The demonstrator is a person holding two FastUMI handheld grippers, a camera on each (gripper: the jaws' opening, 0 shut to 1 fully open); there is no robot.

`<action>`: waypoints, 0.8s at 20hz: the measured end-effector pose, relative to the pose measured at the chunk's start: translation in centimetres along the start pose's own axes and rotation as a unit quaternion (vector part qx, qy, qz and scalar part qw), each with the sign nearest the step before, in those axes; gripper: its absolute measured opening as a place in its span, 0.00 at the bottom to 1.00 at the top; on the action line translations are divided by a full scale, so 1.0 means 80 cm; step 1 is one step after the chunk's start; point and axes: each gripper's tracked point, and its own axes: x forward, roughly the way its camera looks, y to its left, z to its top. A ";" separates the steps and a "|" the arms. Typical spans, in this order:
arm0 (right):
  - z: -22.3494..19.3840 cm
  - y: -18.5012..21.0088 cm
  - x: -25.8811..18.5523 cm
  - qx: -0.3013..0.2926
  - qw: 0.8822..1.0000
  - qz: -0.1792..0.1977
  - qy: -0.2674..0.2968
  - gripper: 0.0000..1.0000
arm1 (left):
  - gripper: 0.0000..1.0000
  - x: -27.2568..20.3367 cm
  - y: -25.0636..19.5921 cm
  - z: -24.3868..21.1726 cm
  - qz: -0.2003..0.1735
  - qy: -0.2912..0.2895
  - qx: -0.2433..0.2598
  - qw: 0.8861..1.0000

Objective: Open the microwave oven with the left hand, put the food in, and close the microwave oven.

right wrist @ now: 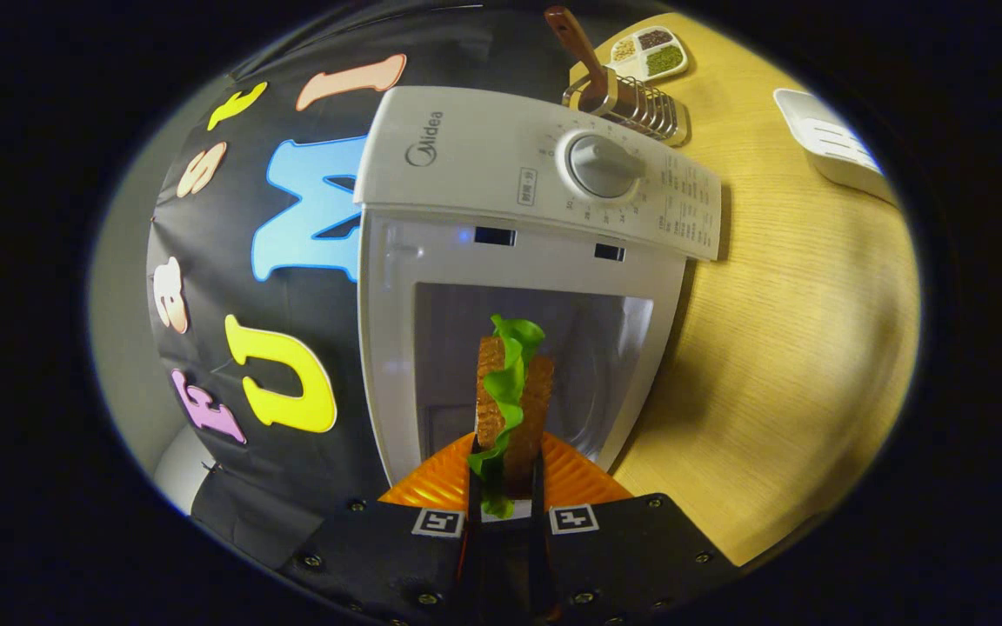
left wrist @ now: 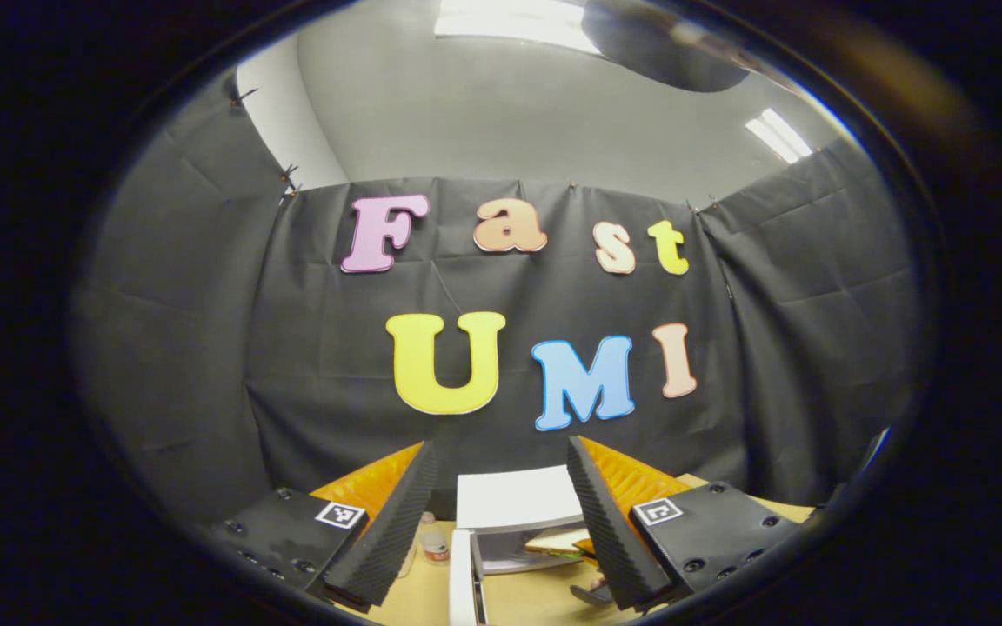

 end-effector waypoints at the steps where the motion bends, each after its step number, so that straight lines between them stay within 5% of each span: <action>1: -0.002 0.001 0.016 0.008 1.000 0.000 -0.008 0.21 | 0.94 0.000 0.009 -0.003 0.004 0.004 0.000 1.000; 16: -0.007 -0.020 0.140 0.017 0.991 -0.041 -0.126 0.22 | 0.95 -0.037 0.133 -0.041 0.092 0.054 -0.008 0.994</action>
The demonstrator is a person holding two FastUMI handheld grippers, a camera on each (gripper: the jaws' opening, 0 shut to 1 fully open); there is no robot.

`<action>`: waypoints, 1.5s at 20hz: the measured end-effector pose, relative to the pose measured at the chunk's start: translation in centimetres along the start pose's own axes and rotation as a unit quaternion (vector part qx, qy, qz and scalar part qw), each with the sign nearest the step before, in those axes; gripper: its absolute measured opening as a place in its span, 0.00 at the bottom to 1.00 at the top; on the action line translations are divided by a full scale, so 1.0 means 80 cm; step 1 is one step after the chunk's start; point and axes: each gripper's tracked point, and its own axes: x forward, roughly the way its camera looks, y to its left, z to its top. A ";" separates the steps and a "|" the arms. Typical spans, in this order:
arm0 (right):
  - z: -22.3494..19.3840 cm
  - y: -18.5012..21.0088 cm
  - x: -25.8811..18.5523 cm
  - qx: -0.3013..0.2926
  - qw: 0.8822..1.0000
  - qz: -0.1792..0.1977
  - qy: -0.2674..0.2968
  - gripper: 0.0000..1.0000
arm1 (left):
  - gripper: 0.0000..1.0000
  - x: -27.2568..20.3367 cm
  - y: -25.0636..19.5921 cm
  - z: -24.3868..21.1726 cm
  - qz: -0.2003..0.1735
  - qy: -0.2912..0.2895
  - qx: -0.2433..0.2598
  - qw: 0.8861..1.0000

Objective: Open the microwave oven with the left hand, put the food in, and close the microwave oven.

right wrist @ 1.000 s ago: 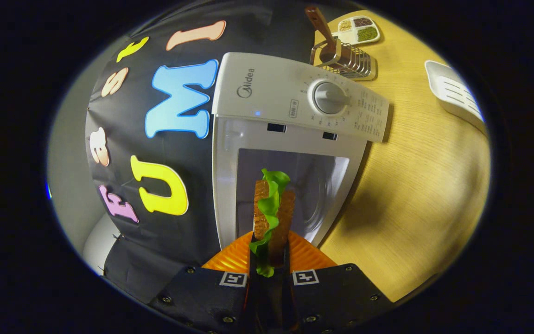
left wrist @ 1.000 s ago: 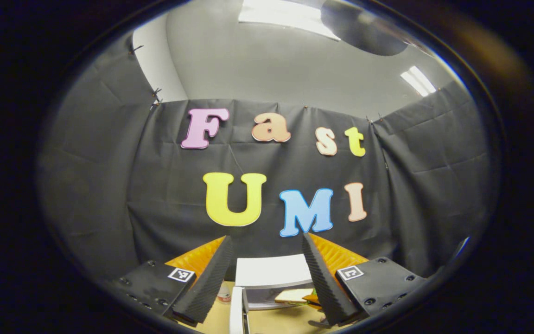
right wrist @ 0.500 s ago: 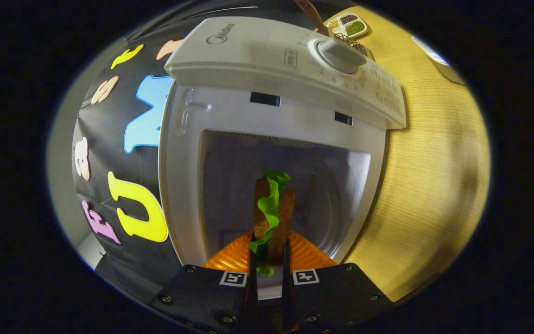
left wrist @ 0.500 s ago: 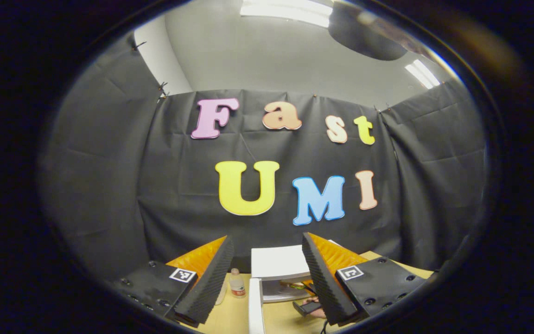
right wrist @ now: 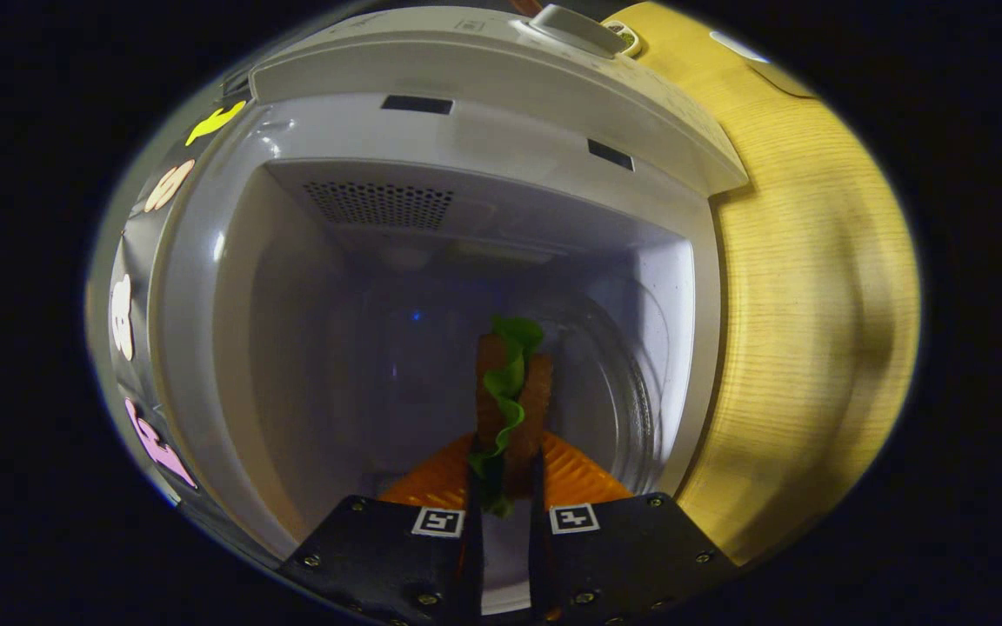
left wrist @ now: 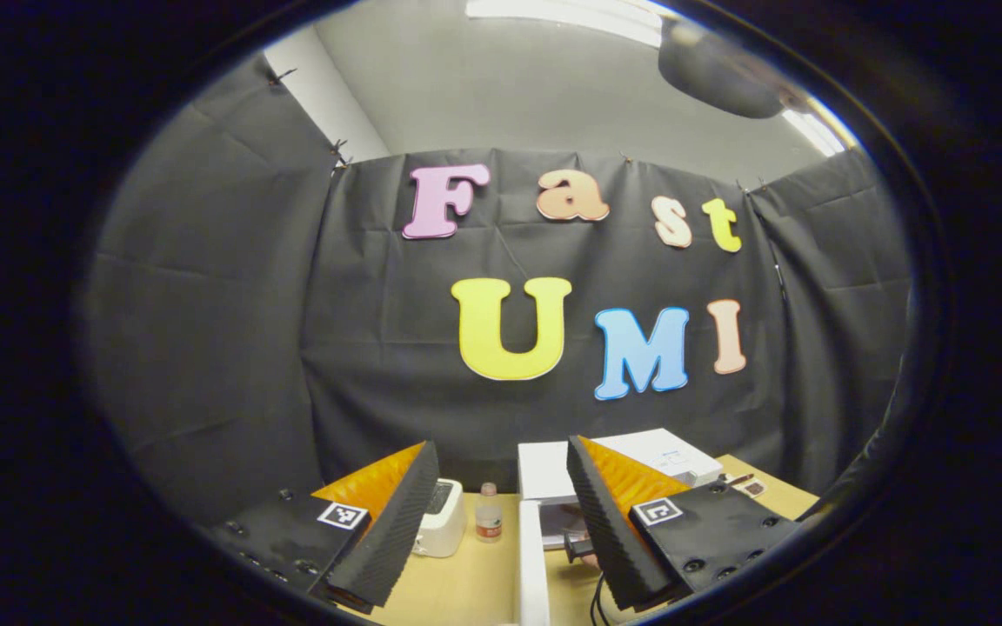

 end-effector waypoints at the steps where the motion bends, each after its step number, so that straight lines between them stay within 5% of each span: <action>1: 0.000 -0.001 0.003 -0.008 1.000 -0.001 0.000 0.21 | 0.94 -0.002 0.004 0.000 0.004 0.000 -0.001 1.000; 4: -0.004 -0.007 0.004 -0.012 1.000 -0.016 0.007 0.23 | 0.95 -0.006 0.007 0.001 0.007 0.002 -0.008 1.000; 8: -0.008 -0.017 -0.013 -0.065 0.996 -0.046 0.041 0.39 | 0.94 -0.008 -0.007 0.020 -0.009 -0.017 -0.013 1.000; 12: -0.002 -0.022 -0.033 -0.093 0.992 -0.054 0.067 0.65 | 0.94 -0.001 -0.029 0.023 -0.027 -0.024 -0.017 0.999; 13: -0.001 -0.027 -0.039 -0.110 0.989 -0.059 0.078 0.81 | 0.94 -0.001 -0.034 0.024 -0.031 -0.025 -0.018 0.999; 14: 0.001 -0.027 -0.046 -0.133 0.986 -0.057 0.083 0.80 | 0.94 -0.001 -0.039 0.025 -0.033 -0.025 -0.018 0.999; 15: 0.006 -0.026 -0.052 -0.159 0.982 -0.054 0.085 0.93 | 0.94 0.000 -0.042 0.025 -0.034 -0.026 -0.018 0.999; 19: 0.010 -0.016 -0.085 -0.222 0.968 -0.033 0.108 0.97 | 0.94 0.005 -0.064 0.027 -0.046 -0.032 -0.028 0.998; 23: 0.033 -0.007 -0.140 -0.332 0.936 -0.007 0.116 0.97 | 0.94 0.016 -0.091 0.019 -0.062 -0.030 -0.037 0.997; 28: 0.082 0.032 -0.219 -0.476 0.871 0.046 0.108 0.97 | 0.94 0.029 -0.125 -0.014 -0.079 -0.012 -0.050 0.996; 30: 0.112 0.064 -0.248 -0.508 0.854 0.071 0.082 0.96 | 0.94 0.033 -0.139 -0.023 -0.087 -0.010 -0.054 0.995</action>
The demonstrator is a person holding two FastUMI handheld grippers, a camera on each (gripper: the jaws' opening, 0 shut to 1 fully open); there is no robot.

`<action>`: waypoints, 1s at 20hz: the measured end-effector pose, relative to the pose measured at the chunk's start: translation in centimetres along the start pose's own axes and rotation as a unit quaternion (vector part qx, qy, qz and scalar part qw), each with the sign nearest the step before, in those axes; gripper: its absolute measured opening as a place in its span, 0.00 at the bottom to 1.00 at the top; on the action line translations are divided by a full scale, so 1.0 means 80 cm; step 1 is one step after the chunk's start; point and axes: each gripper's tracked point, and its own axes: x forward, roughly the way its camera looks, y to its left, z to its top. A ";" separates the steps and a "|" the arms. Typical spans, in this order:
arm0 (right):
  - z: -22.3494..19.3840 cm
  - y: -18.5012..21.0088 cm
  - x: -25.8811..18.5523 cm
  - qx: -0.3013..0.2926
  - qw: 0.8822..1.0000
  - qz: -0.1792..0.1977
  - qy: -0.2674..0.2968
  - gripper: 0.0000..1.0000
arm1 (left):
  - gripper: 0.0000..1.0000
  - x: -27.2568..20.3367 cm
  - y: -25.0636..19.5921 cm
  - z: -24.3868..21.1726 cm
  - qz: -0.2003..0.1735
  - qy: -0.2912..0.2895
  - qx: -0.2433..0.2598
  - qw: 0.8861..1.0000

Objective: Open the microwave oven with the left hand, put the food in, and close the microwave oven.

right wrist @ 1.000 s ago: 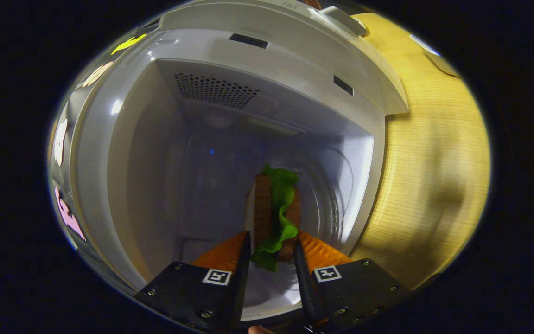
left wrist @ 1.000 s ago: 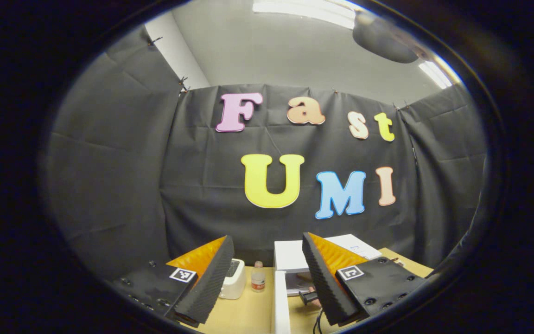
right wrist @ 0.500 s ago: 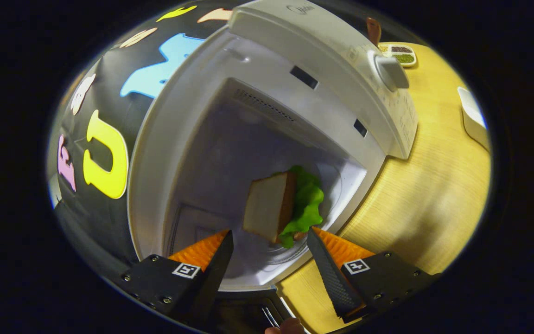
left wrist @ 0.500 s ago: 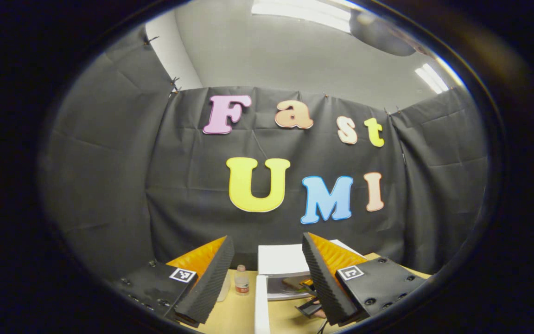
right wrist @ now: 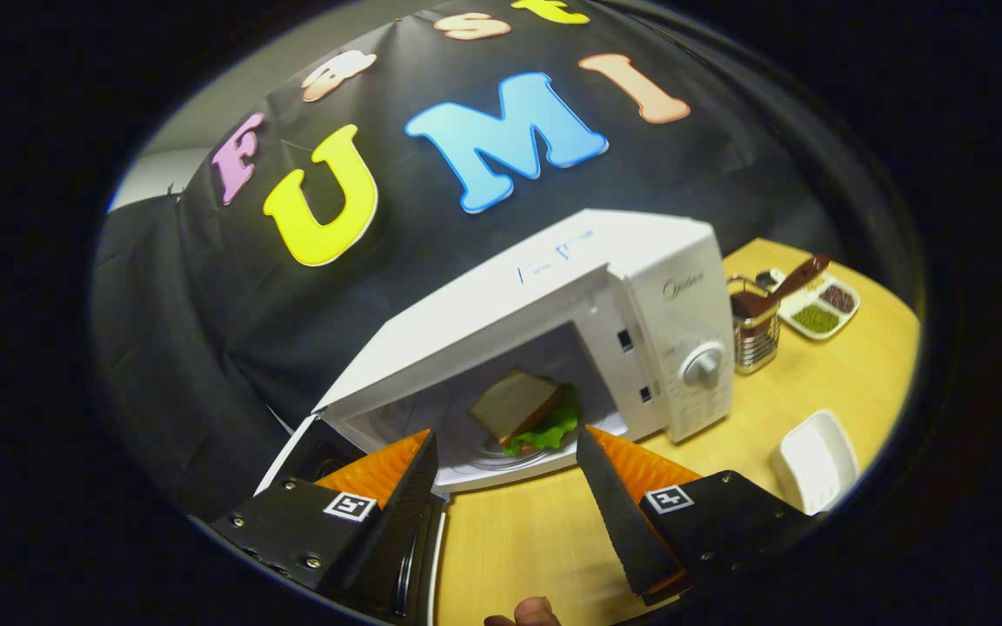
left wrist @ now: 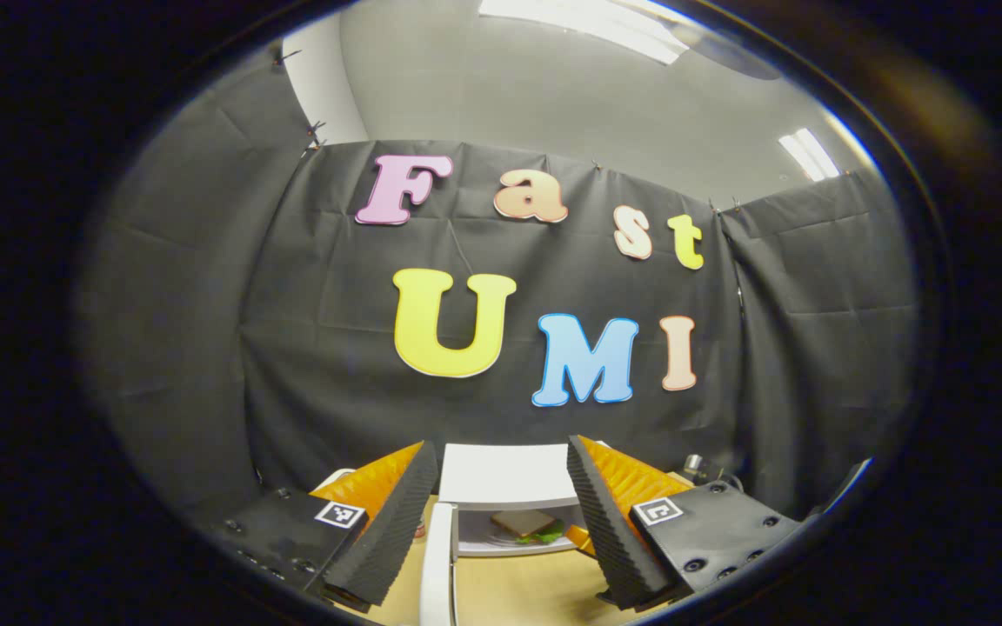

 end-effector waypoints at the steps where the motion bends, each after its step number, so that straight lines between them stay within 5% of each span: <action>1: 0.021 -0.003 -0.018 -0.021 1.000 0.000 -0.013 0.96 | 0.96 0.002 -0.007 -0.005 -0.005 0.000 -0.001 1.000; 6: 0.121 -0.005 -0.099 -0.124 0.989 -0.002 -0.083 0.96 | 0.96 0.016 -0.028 -0.033 -0.016 0.015 0.004 1.000; 16: 0.236 -0.003 -0.241 -0.185 0.967 -0.029 -0.171 0.96 | 0.94 -0.003 -0.039 -0.052 -0.012 0.023 0.029 0.999; 20: 0.253 -0.001 -0.265 -0.196 0.962 -0.025 -0.188 0.96 | 0.51 -0.022 -0.013 -0.080 0.012 0.054 0.046 0.997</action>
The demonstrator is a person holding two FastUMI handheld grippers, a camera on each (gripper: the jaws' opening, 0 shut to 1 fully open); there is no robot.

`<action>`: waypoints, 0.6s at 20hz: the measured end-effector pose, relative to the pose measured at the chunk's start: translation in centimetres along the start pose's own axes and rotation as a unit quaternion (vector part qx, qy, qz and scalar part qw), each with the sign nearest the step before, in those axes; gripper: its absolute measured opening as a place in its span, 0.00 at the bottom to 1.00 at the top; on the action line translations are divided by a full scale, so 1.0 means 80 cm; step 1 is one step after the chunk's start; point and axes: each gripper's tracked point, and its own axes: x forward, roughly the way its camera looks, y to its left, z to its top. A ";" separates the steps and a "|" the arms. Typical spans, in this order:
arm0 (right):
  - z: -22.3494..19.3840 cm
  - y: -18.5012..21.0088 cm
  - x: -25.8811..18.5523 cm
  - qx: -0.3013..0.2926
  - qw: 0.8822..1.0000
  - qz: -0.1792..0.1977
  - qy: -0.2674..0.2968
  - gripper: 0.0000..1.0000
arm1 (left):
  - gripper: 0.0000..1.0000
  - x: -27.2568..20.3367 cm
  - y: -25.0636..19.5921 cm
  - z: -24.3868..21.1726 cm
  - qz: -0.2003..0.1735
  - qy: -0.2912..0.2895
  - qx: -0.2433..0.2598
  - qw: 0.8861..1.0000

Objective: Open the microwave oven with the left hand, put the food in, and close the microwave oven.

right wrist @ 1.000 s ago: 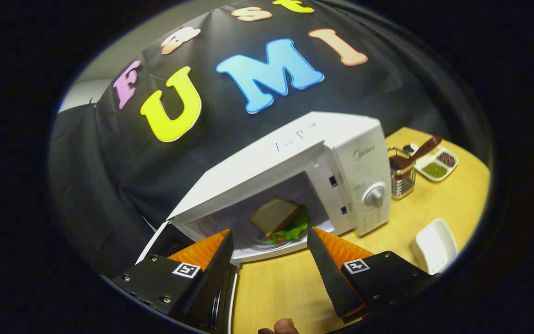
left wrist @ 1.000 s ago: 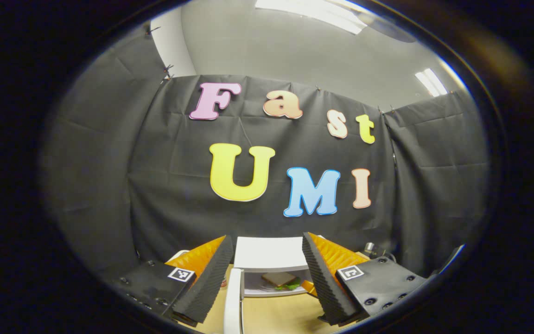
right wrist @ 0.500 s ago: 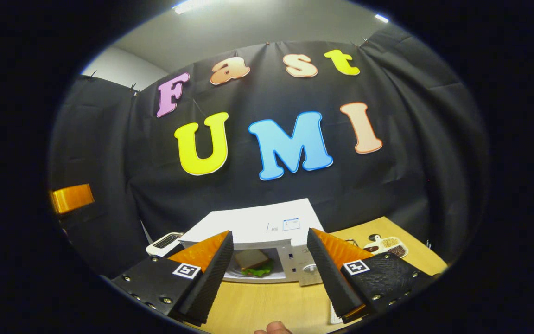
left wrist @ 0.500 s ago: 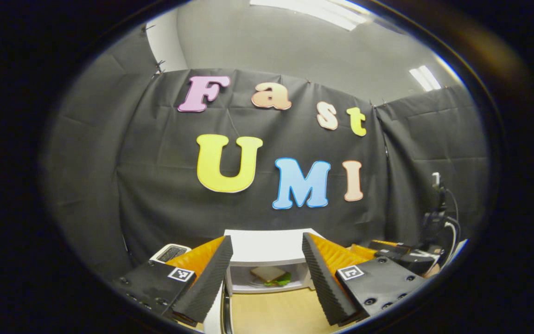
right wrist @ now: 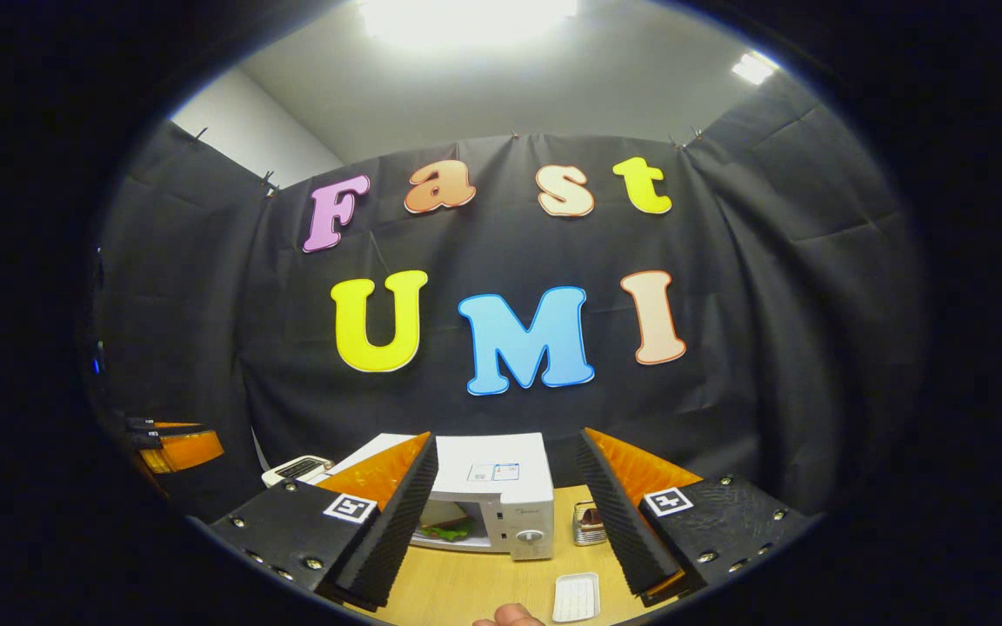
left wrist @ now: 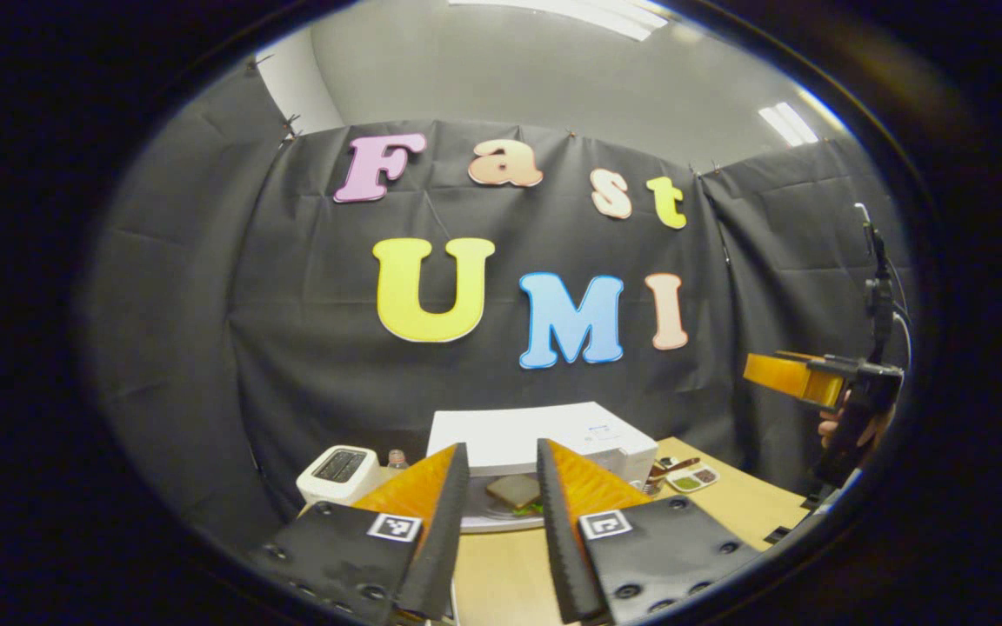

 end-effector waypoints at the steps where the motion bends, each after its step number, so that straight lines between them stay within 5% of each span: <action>1: 0.002 0.003 -0.002 -0.003 1.000 0.005 0.000 0.96 | 0.38 -0.007 0.011 -0.004 0.013 0.005 0.003 1.000; 3: 0.007 0.007 -0.002 -0.009 1.000 0.015 -0.004 0.96 | 0.08 -0.022 0.020 -0.011 0.019 0.015 0.007 1.000; 5: 0.008 0.010 -0.003 -0.007 1.000 0.022 -0.006 0.96 | 0.07 -0.037 0.017 -0.024 -0.005 0.024 0.007 1.000; 8: 0.005 0.015 0.001 0.004 0.999 0.032 -0.003 0.96 | 0.07 -0.062 0.078 -0.071 0.041 0.062 0.021 0.997; 12: -0.007 0.017 0.006 0.010 0.999 0.053 0.009 0.96 | 0.07 -0.110 0.141 -0.134 0.086 0.098 -0.028 0.991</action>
